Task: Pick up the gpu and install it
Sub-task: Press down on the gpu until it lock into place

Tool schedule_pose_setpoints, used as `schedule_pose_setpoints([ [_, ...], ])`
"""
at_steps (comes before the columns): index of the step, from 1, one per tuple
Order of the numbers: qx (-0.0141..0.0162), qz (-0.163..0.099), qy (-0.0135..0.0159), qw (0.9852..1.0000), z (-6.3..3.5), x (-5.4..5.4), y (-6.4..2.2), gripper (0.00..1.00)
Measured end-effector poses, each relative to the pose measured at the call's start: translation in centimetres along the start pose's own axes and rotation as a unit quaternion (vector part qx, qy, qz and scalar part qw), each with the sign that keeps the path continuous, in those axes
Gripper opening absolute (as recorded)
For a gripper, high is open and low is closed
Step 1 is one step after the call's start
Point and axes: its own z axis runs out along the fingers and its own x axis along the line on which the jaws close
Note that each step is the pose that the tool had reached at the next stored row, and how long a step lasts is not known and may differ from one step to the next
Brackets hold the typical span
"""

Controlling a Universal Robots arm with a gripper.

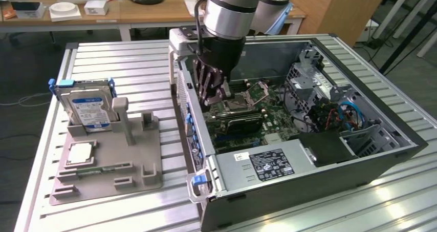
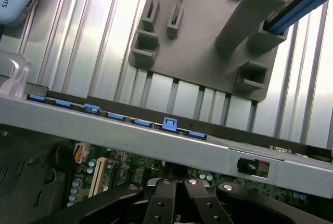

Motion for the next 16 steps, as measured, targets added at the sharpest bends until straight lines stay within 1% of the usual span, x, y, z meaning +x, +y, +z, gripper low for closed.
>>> schedule_pose_setpoints([
  [3,0.001,-0.001,0.0004,1.0,0.16,0.0,-0.02,0.11],
  [7,0.0009,-0.001,0.0016,1.0,0.19,0.0,-0.02,0.11],
  [9,0.0006,-0.001,0.0032,1.0,0.21,-0.01,-0.02,0.11],
  [14,-0.0006,0.0,0.0089,1.0,0.22,0.0,-0.03,0.11],
  [16,-0.0009,0.0,0.01,0.9999,0.21,0.0,-0.02,0.11],
])
